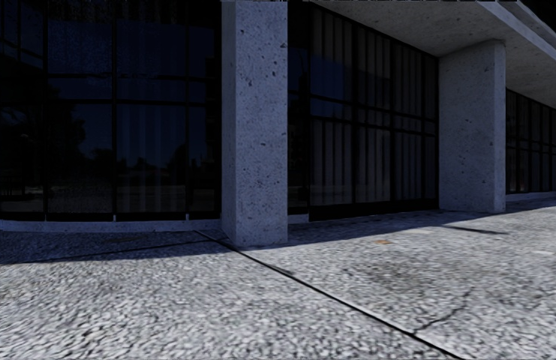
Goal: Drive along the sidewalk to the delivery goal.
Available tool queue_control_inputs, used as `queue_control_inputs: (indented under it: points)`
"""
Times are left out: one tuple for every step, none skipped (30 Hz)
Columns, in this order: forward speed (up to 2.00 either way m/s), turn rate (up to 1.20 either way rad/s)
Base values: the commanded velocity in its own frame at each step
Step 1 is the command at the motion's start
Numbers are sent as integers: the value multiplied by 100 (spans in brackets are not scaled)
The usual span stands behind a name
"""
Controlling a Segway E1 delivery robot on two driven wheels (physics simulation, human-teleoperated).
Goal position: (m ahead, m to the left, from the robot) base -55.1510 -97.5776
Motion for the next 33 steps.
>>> queue_control_inputs:
  points:
    - [156, 93]
    - [157, 93]
    - [157, 93]
    - [157, 93]
    - [157, 93]
    - [158, 93]
    - [158, 93]
    - [158, 93]
    - [158, 93]
    - [158, 94]
    - [158, 97]
    - [158, 100]
    - [158, 101]
    - [158, 101]
    - [158, 101]
    - [158, 101]
    - [158, 101]
    - [158, 101]
    - [158, 101]
    - [158, 101]
    - [158, 101]
    - [158, 101]
    - [158, 101]
    - [160, 100]
    - [166, 99]
    - [200, 99]
    - [200, 99]
    - [200, 98]
    - [200, 98]
    - [200, 98]
    - [200, 98]
    - [200, 97]
    - [200, 97]
